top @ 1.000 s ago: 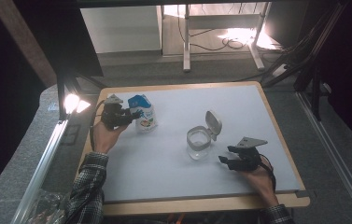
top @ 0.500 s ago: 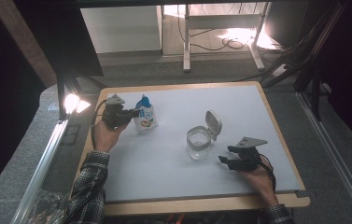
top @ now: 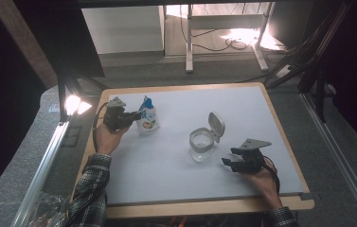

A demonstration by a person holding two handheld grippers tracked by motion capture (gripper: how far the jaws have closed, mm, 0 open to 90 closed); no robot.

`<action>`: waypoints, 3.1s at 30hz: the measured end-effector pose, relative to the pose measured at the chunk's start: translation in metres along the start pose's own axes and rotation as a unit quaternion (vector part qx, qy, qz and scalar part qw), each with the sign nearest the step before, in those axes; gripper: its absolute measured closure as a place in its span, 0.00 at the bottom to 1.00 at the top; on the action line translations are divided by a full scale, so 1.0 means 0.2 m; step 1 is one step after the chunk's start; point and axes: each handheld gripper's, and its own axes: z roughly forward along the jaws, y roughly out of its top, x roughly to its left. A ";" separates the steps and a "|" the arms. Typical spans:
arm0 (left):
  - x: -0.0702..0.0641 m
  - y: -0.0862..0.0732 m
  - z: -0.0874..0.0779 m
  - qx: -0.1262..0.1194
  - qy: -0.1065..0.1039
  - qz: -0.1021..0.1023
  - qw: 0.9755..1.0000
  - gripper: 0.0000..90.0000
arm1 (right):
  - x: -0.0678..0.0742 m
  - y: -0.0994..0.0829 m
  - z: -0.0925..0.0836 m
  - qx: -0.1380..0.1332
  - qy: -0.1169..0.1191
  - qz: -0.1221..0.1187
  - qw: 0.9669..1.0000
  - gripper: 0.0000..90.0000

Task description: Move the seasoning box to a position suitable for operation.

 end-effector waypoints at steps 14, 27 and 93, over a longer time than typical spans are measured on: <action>-0.03 0.00 0.00 -0.015 -0.009 -0.014 1.000 1.00 | 0.00 0.00 0.00 0.000 0.001 0.006 1.000 0.42; -0.09 0.04 -0.01 -0.017 -0.016 0.001 1.000 1.00 | -0.02 0.00 -0.01 -0.009 -0.002 0.025 1.000 0.40; -0.66 0.14 -0.28 -0.015 -0.126 0.030 0.991 1.00 | 0.42 0.10 0.06 -0.037 0.092 -0.045 0.994 0.41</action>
